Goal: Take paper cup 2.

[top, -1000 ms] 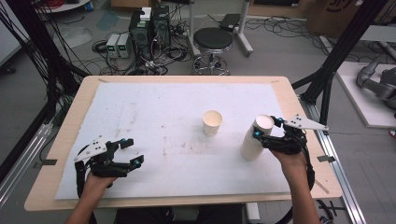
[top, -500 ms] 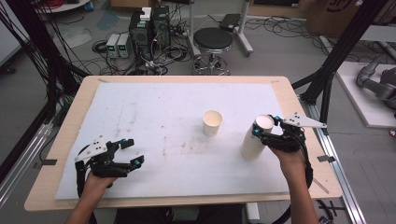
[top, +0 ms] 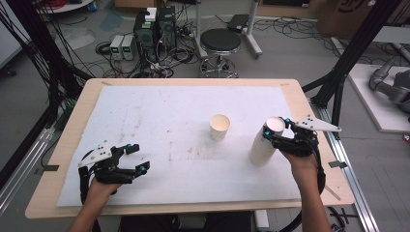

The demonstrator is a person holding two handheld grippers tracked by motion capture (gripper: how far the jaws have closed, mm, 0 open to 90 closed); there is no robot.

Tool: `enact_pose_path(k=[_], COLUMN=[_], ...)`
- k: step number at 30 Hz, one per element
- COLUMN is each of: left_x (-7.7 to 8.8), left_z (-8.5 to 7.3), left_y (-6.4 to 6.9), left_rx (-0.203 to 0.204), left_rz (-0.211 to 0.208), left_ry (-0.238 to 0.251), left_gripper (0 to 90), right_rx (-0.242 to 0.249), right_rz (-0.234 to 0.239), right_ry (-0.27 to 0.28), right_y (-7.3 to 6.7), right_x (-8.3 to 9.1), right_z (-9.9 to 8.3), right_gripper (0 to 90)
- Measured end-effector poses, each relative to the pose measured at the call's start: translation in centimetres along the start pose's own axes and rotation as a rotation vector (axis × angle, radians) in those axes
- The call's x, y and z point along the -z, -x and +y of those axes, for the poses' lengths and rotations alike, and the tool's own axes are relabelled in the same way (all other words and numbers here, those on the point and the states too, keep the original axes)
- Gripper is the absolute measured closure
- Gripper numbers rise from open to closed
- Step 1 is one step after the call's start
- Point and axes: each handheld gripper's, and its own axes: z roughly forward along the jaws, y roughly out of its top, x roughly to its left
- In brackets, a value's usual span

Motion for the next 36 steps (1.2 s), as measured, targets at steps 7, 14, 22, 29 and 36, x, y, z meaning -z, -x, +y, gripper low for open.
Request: enact_pose_path(k=[7,14,22,29,36], left_x=[0.0,0.0,-0.1,-0.2,-0.2], left_z=[0.0,0.1,0.1,0.2,0.2], left_y=[0.0,0.1,0.2,0.2,0.2], left_rx=[0.002,0.005,0.005,0.005,0.009], left_rz=[-0.004,-0.009,-0.015,-0.02,-0.021], left_ry=[0.002,0.008,0.007,0.011,0.02], left_gripper=[16.9,16.9,16.9,16.9,16.9], right_rx=[0.01,0.015,0.032,0.05,0.09], right_rz=[-0.004,0.002,-0.001,0.037,0.126], right_ry=[0.025,0.062,0.1,0.133,0.147], right_y=[0.0,-0.1,-0.4,-1.4,-3.8], right_x=[1.1,2.8,5.1,6.2,5.3], right_z=[1.5,3.1,4.8,6.3,7.3], right_gripper=[33.8,34.1,34.6,34.7,34.7])
